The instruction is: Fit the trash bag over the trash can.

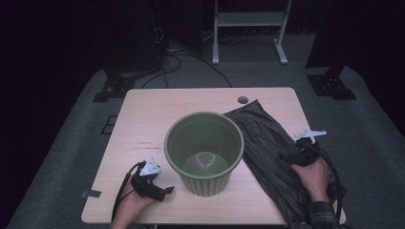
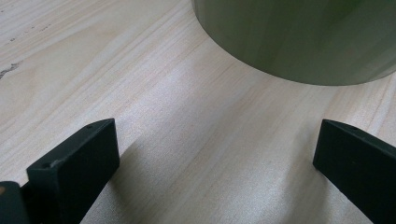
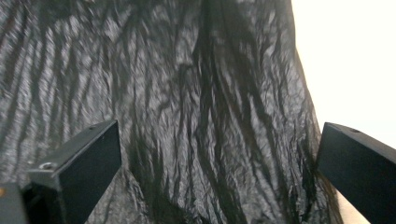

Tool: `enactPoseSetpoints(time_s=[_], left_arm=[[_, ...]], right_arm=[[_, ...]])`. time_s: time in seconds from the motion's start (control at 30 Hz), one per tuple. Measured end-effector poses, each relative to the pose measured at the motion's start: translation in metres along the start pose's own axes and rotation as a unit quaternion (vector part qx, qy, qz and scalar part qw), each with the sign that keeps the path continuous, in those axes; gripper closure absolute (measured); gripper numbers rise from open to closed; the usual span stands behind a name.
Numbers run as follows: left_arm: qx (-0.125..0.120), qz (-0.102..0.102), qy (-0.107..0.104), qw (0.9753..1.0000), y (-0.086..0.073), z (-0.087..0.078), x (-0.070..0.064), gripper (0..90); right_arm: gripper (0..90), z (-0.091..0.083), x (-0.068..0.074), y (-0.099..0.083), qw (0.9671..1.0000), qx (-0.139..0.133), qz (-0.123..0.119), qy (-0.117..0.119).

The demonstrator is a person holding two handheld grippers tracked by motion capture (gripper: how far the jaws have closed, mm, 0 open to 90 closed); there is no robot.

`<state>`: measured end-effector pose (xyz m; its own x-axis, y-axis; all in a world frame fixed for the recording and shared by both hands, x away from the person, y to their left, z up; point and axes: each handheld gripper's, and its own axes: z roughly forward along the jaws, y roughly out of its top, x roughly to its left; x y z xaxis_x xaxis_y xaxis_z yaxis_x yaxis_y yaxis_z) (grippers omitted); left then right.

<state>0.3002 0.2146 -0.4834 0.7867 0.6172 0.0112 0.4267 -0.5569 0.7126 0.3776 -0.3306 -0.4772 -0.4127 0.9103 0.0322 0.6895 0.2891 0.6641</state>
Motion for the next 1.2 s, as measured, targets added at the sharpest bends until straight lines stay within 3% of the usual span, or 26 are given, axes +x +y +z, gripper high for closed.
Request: enactPoseSetpoints(time_s=[0.23,0.43,0.6,0.77,0.9,1.03,1.2], left_arm=[[0.000,0.000,0.000,1.0000,0.000,0.000,0.000,0.0],[0.000,0.000,0.000,1.0000,0.000,0.000,0.000,0.0],[0.000,0.000,0.000,1.0000,0.000,0.000,0.000,0.0],[0.000,0.001,-0.001,1.0000,0.000,0.000,0.000,0.0],[0.000,0.001,-0.001,1.0000,0.000,0.000,0.000,0.0],[0.000,0.001,-0.001,1.0000,0.000,0.000,0.000,0.0],[0.000,0.001,-0.001,1.0000,0.000,0.000,0.000,0.0]], right_arm=[[0.0,0.002,0.007,-0.001,0.9998,0.006,0.001,0.022],[0.0,0.004,0.025,0.001,0.9987,0.006,-0.009,0.050],[0.4,0.005,0.040,0.001,0.9980,0.005,-0.025,0.058],[32.2,0.001,0.053,0.001,0.9983,-0.007,-0.050,0.030],[54.5,-0.004,0.058,-0.002,0.9985,-0.013,-0.045,0.029],[70.7,-0.008,0.064,-0.003,0.9981,-0.008,-0.050,0.035],[87.8,-0.010,0.073,-0.006,0.9969,-0.001,-0.051,0.059]])
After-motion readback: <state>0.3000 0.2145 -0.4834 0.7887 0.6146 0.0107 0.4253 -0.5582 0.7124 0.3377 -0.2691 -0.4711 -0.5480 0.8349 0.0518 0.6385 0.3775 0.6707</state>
